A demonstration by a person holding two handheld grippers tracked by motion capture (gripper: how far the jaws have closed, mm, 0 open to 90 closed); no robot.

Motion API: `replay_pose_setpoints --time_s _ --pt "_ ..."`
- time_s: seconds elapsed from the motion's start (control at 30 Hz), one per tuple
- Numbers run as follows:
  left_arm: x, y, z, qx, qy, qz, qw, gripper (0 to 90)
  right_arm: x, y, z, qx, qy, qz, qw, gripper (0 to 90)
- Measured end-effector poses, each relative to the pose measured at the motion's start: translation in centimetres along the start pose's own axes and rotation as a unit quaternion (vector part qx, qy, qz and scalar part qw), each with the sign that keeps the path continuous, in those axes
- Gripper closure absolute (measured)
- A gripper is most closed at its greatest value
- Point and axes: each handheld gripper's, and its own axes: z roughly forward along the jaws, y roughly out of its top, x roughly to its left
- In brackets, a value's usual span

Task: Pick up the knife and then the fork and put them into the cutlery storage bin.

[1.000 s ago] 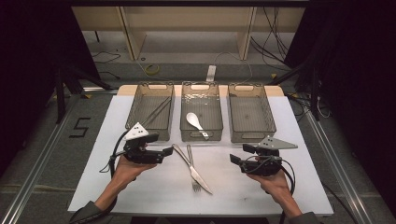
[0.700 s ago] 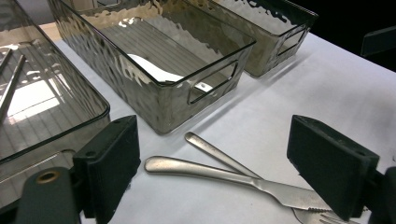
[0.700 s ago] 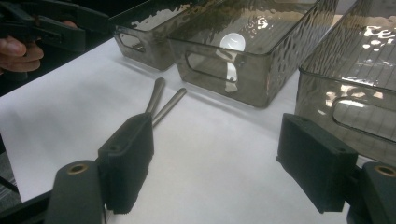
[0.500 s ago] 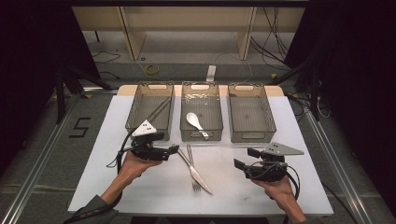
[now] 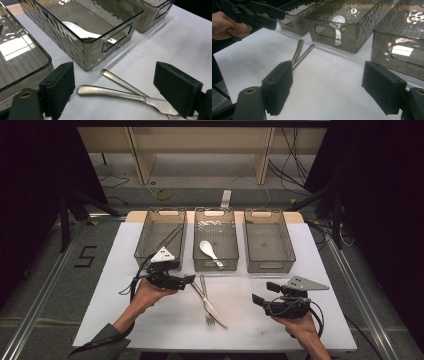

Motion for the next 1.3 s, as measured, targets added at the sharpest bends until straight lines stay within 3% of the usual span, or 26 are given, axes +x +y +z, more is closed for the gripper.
replay_pose_setpoints --time_s 0.17,0.27,0.37,0.43,0.5,0.67,0.77,0.87,1.03,1.17,1.3 --pt "0.2 0.4 0.6 0.008 0.000 0.006 0.9999 17.7 -0.1 -0.2 -0.3 -0.001 -0.001 0.000 1.0000 24.8" --pt "0.4 0.5 1.0 0.008 -0.007 0.011 0.9999 23.1 -0.1 -0.2 -0.4 -0.001 -0.001 0.002 1.0000 24.7" --pt "0.4 0.7 1.5 0.015 -0.013 0.025 0.9995 33.4 -0.1 -0.2 -0.4 -0.002 0.003 0.000 1.0000 24.7" --pt "0.3 0.9 1.9 0.029 -0.002 0.035 0.9989 42.9 0.0 -0.2 -0.4 -0.002 0.005 -0.003 1.0000 24.7" --pt "0.4 1.2 2.4 0.046 0.011 0.036 0.9982 52.0 0.1 -0.2 -0.4 -0.001 0.004 -0.007 1.0000 24.7" --pt "1.0 1.6 3.4 0.059 0.008 0.033 0.9977 73.1 0.1 -0.1 -0.5 -0.002 0.002 -0.008 1.0000 24.9" --pt "1.3 1.4 4.0 0.073 0.016 0.041 0.9963 79.8 0.1 -0.1 -0.5 -0.001 -0.001 -0.008 1.0000 25.2" --pt "1.4 1.4 4.6 0.082 0.009 0.039 0.9958 86.4 0.1 -0.1 -0.7 -0.002 -0.002 -0.009 1.0000 25.5" --pt "0.4 1.3 5.9 0.106 -0.002 0.078 0.9913 88.6 0.3 -0.1 -0.6 0.000 -0.001 -0.014 0.9999 25.7" --pt "0.2 1.2 6.8 0.119 -0.014 0.083 0.9893 88.7 0.4 -0.1 -0.5 0.001 -0.003 -0.017 0.9998 25.8" --pt "0.5 0.9 7.3 0.138 -0.005 0.088 0.9865 88.8 0.4 -0.1 -0.5 0.001 -0.002 -0.017 0.9998 25.8"
